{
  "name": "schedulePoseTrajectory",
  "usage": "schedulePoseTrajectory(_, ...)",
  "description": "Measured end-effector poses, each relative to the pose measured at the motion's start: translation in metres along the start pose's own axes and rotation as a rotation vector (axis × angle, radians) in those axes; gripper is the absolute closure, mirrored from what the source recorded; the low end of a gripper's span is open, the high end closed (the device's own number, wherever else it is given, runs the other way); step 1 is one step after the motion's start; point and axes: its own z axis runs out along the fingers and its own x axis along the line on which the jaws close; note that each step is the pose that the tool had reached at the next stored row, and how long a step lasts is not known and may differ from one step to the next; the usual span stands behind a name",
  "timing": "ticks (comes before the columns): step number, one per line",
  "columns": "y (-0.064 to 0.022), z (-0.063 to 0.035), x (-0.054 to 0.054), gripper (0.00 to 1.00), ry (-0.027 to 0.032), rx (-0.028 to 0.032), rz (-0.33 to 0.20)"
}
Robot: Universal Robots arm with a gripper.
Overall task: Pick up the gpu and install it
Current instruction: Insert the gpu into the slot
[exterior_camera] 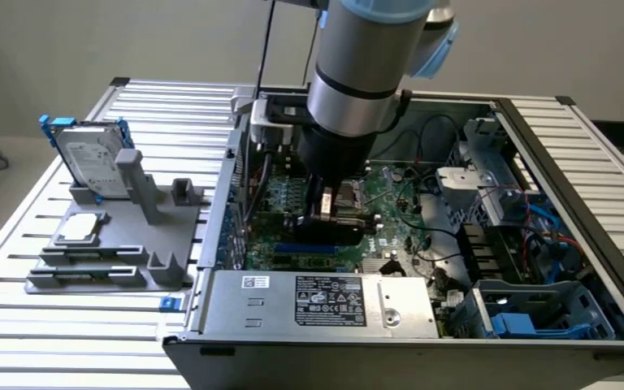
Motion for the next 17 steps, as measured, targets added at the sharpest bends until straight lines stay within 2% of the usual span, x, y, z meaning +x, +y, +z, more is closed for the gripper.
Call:
schedulePoseTrajectory(9, 0.0003, 0.0014, 0.0000, 0.73, 0.0004, -0.0048, -0.002)
schedulePoseTrajectory(17, 0.0001, 0.0026, 0.0001, 0.73, 0.0004, -0.0055, -0.002)
